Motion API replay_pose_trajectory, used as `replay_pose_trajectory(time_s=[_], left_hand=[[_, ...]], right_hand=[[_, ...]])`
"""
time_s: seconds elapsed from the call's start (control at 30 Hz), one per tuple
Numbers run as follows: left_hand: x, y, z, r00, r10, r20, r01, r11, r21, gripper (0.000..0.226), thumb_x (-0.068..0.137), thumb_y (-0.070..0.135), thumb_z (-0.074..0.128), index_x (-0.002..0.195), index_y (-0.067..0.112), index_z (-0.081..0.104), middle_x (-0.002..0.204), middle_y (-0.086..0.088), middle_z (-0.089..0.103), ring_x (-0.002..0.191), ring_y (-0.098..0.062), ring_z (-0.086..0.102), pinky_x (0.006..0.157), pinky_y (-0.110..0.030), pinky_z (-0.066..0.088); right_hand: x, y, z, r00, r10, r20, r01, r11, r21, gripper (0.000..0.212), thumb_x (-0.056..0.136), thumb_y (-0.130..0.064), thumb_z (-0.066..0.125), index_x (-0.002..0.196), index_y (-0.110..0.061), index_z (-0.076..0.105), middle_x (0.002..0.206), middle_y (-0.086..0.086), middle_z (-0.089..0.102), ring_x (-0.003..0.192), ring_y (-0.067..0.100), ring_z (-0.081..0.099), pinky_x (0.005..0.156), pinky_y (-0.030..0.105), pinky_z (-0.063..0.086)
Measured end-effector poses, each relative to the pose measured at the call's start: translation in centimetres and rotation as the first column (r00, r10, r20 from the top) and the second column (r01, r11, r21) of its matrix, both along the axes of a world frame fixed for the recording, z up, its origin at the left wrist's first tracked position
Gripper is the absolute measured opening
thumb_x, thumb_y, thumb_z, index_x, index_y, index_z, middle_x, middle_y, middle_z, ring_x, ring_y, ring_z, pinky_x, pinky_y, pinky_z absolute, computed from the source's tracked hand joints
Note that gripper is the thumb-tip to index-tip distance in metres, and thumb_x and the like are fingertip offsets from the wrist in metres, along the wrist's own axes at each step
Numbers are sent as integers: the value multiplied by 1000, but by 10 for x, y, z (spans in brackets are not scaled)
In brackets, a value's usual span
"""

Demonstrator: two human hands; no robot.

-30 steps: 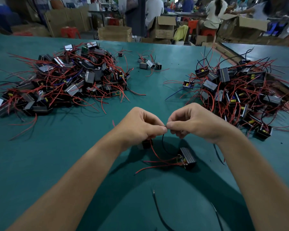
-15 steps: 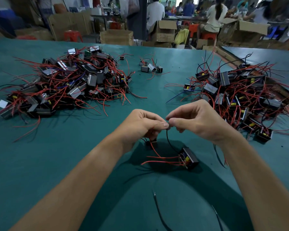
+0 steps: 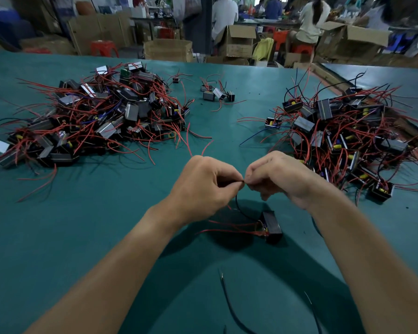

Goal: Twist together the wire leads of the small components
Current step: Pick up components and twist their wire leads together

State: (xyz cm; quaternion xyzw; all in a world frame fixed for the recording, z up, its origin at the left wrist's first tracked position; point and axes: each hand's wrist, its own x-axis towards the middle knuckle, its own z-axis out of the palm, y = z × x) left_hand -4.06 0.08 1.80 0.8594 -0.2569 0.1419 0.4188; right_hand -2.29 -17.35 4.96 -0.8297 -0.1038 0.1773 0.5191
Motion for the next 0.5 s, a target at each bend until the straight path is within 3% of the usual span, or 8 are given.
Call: replay_pose_trajectory(time_s=[0.07,0.13,0.2,0.3,0.4,0.5], left_hand=[[0,0,-1,988,0,156,-9,998,56,9,80,12,69,75,16,76,59,-2,64,52,-17,57,51,-26,43],[1,1,-2,988,19,153,-29,998,63,10,79,17,67,73,17,74,55,-2,59,50,-16,53,50,-26,40],[3,1,-4,997,65,48,-66,997,31,13,79,23,66,68,18,72,51,1,56,46,-9,47,49,-22,36],[6,1,-5,982,102,-159,-111,993,-51,20,84,25,71,65,18,70,45,7,51,42,-4,39,46,-19,32],[10,3,-1,932,72,-355,-169,953,-251,18,87,12,69,70,10,70,47,-1,50,39,-7,40,44,-16,36],[12,4,2,888,66,-454,-258,890,-376,16,89,8,67,73,6,67,46,0,51,37,-9,43,41,-17,39]], right_hand=[[0,0,0,983,-55,-177,70,994,83,35,81,-7,54,47,-15,55,44,-1,41,38,11,30,46,22,39],[-1,2,0,971,-73,-227,97,991,97,32,82,-10,54,50,-14,55,46,-1,42,38,11,30,46,23,40],[1,4,-5,989,-125,-76,126,992,0,36,84,-10,58,49,-14,59,47,0,44,40,13,35,46,24,44],[3,2,-8,936,-190,297,234,965,-120,35,89,-15,61,56,-6,64,47,5,44,44,16,42,50,33,49],[-2,-5,-3,978,10,210,-12,1000,9,34,92,-13,61,59,-11,69,43,2,49,36,11,42,42,19,39],[-9,-1,-6,958,245,148,-223,963,-152,18,92,-15,62,81,-16,77,43,0,56,36,10,45,41,17,38]])
